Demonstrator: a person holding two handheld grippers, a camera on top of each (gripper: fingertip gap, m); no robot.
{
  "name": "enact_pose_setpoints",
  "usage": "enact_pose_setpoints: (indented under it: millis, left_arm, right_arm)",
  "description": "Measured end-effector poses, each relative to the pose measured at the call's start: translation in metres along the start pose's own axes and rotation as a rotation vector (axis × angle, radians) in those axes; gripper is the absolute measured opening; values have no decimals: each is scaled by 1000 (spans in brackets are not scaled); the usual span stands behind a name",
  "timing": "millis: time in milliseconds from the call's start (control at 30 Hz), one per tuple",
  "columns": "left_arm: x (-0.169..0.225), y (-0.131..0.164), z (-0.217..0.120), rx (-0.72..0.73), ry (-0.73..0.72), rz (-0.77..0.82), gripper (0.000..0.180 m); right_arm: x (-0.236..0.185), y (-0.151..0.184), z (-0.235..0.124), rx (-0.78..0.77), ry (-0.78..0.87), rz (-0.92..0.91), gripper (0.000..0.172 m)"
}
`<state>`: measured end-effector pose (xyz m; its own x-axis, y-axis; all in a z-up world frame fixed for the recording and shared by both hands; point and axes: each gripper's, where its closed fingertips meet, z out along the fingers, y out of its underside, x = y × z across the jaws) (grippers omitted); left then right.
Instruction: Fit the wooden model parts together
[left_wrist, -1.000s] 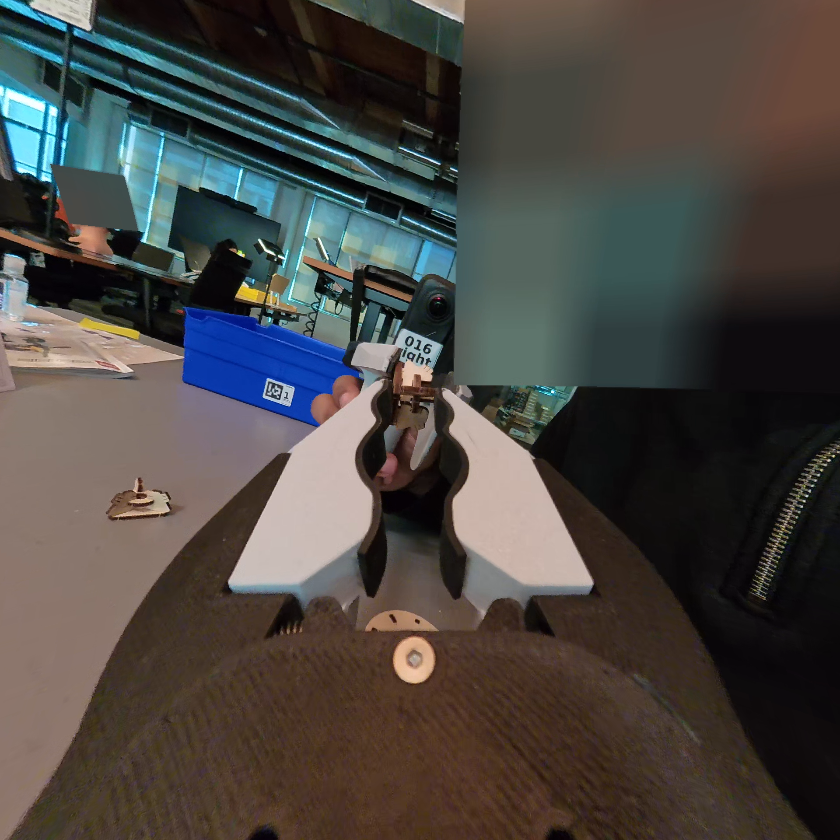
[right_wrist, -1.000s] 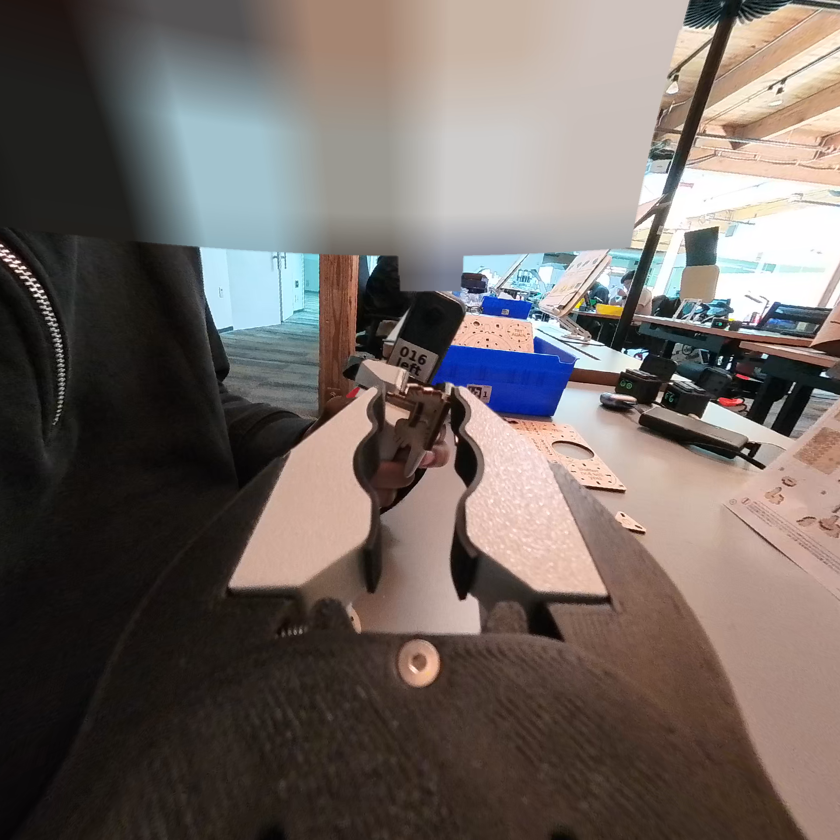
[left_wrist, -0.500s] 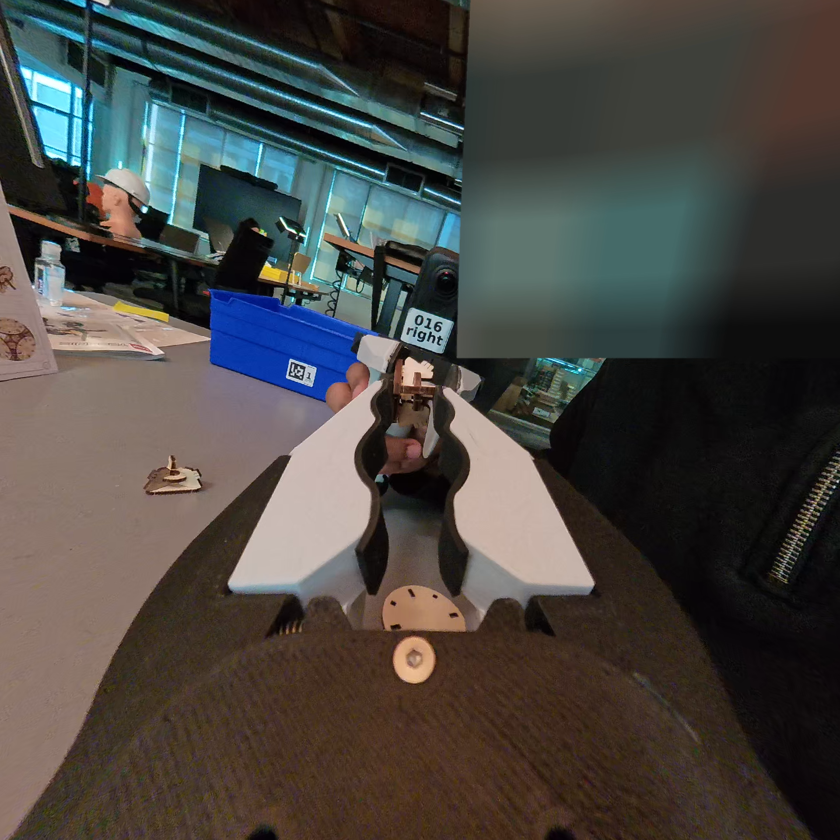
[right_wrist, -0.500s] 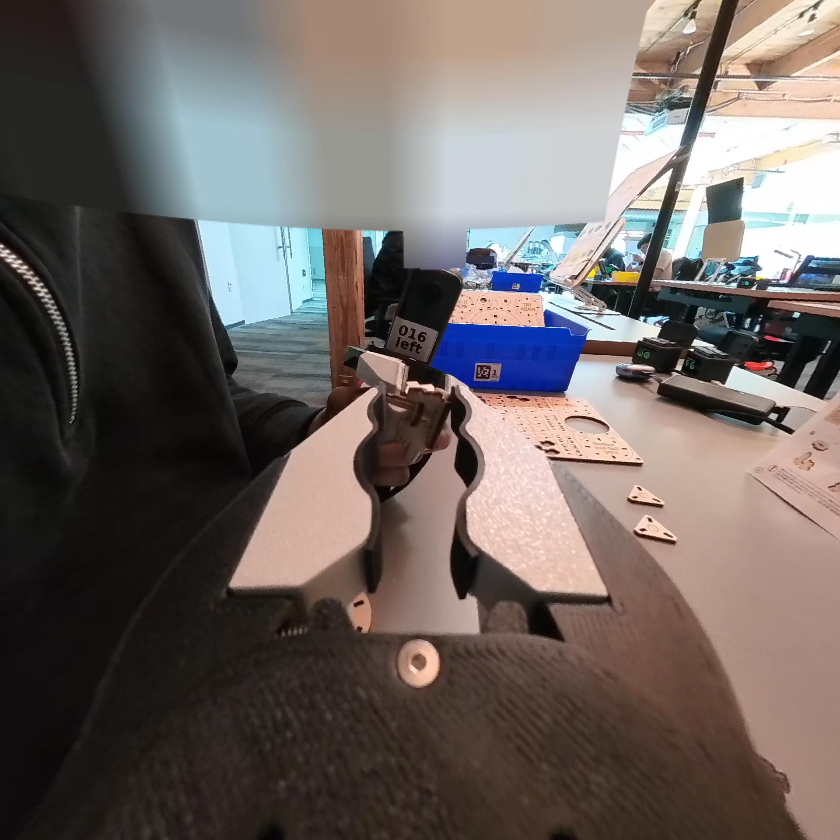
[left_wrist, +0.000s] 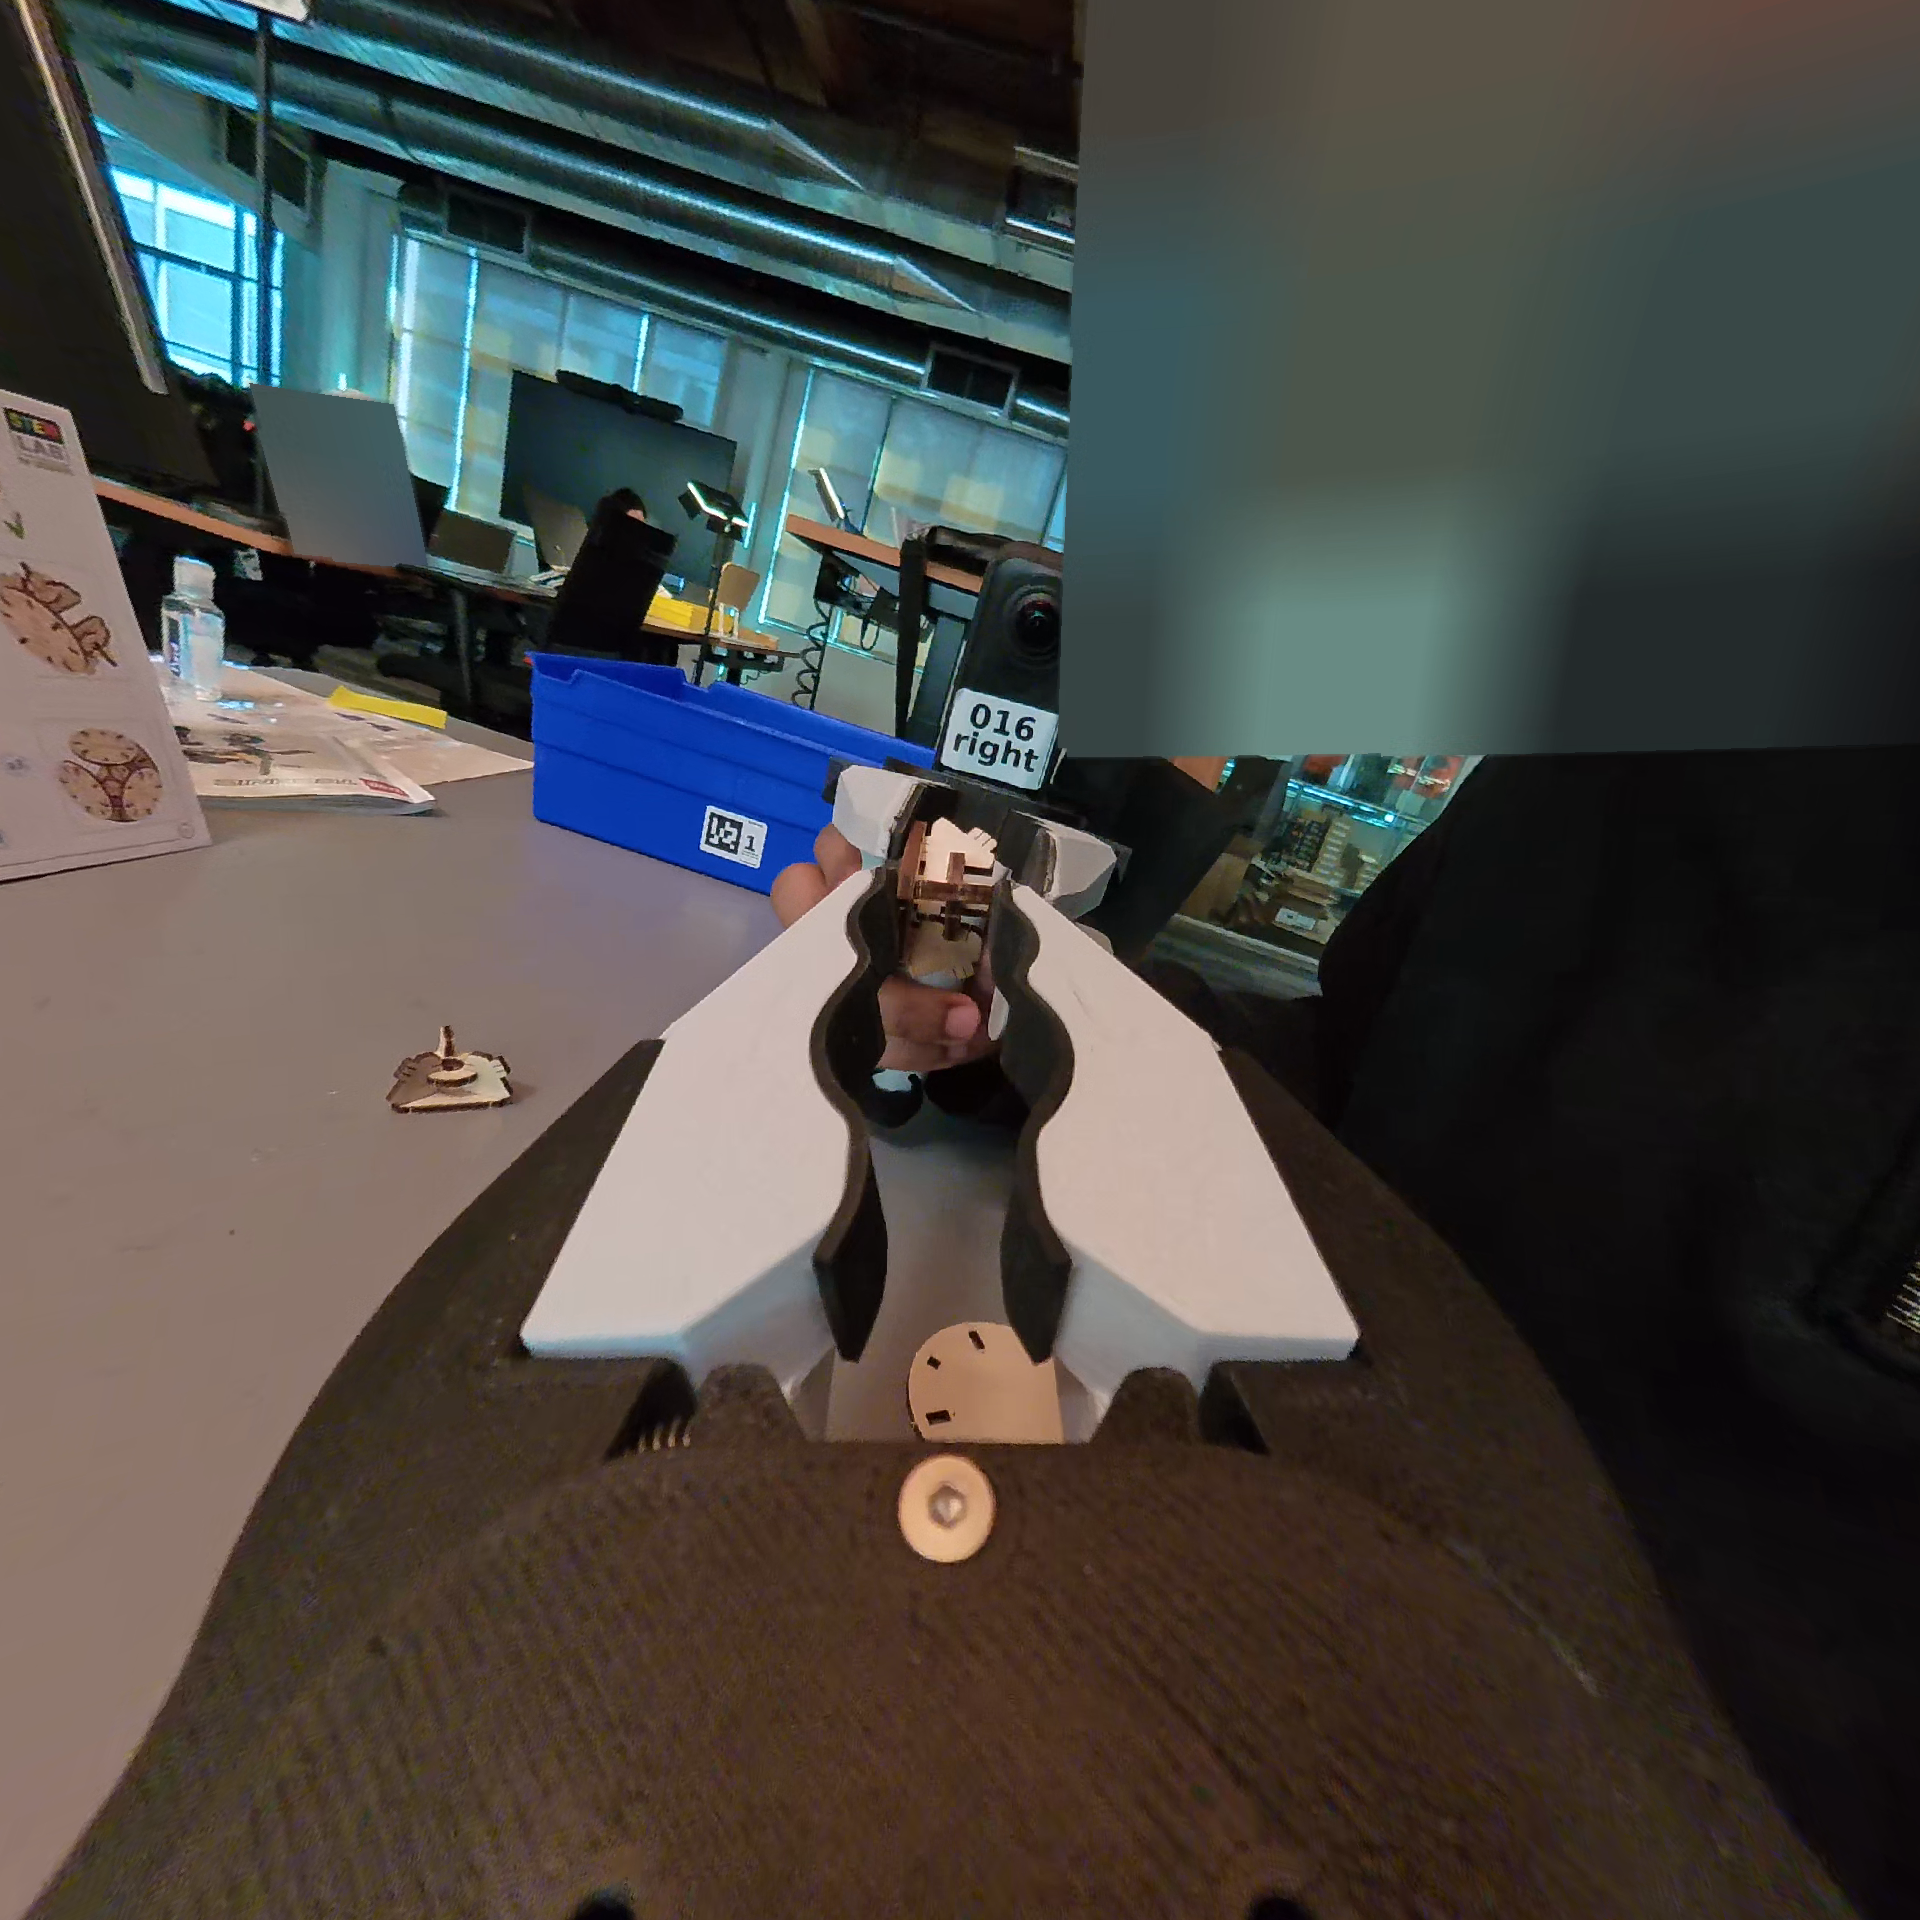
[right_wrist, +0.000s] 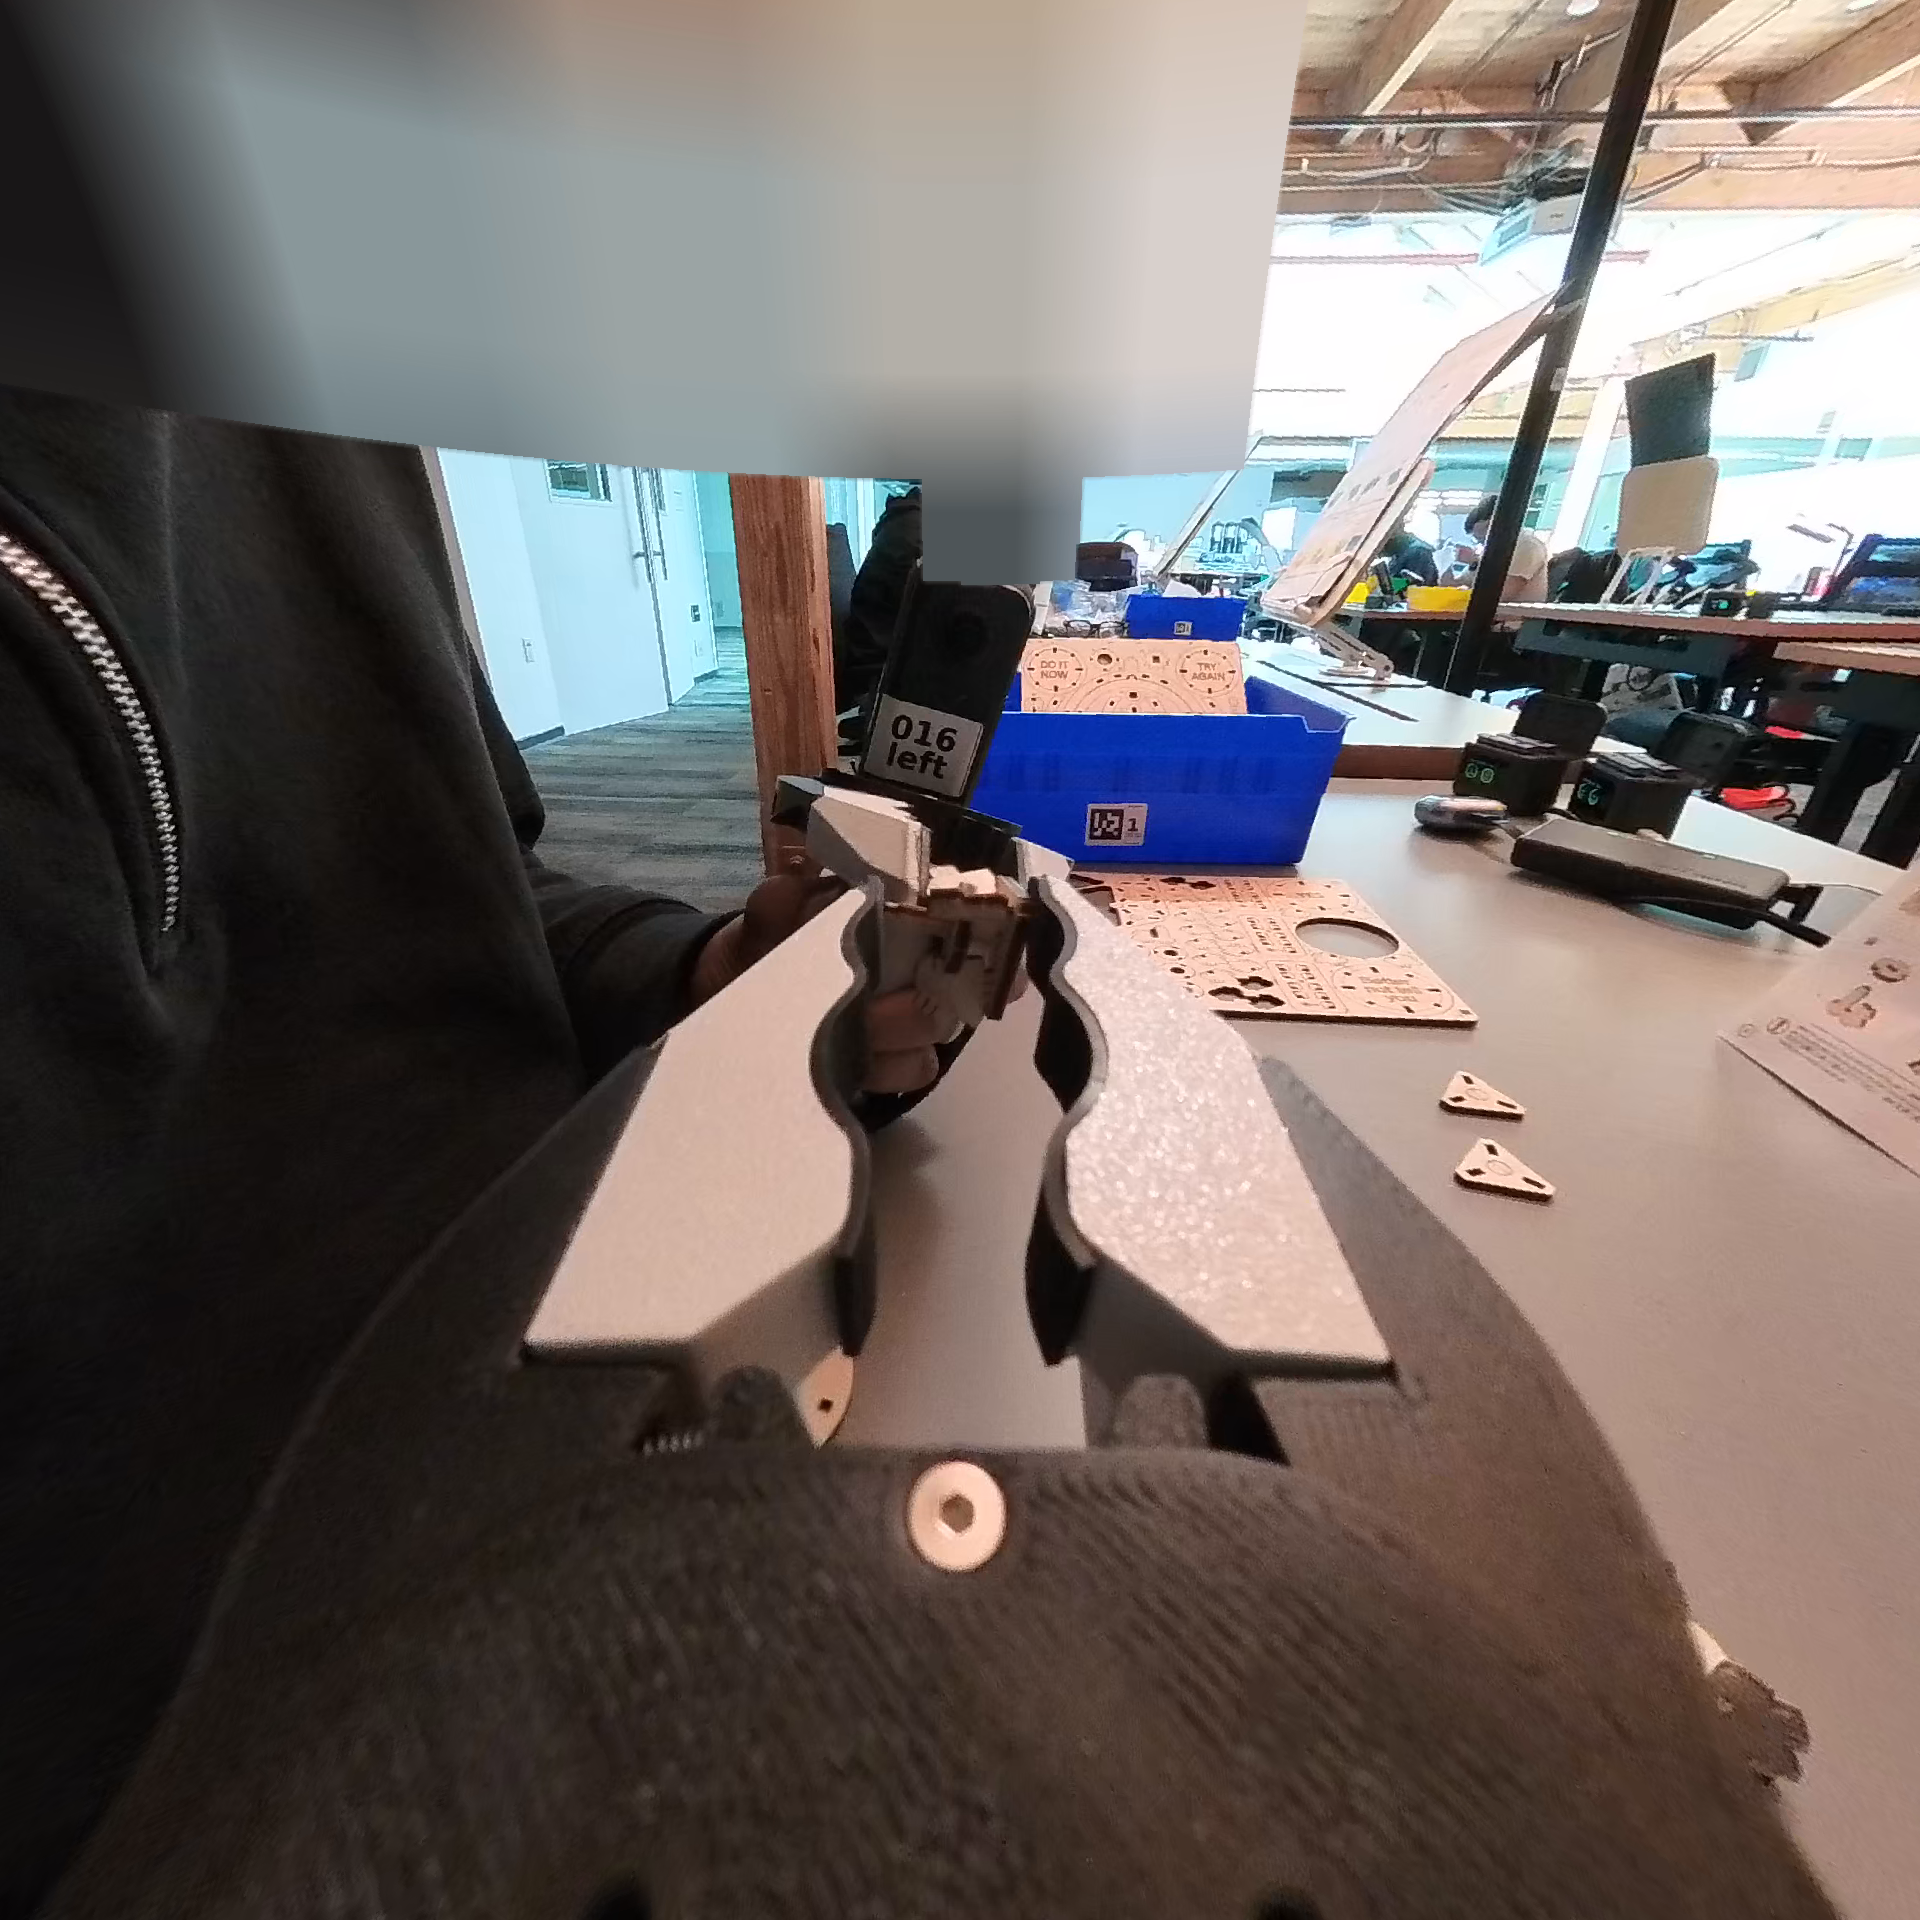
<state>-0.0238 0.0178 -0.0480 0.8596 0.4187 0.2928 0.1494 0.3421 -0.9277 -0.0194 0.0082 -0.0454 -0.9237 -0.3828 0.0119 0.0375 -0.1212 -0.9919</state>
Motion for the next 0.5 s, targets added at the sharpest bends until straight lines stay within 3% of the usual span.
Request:
enact_pose_setpoints:
  millis: [500]
  left_arm:
    - [8, -8, 1, 57, 64, -35, 15]
  right_arm:
    - [-5, -10, 0, 53, -21, -35, 26]
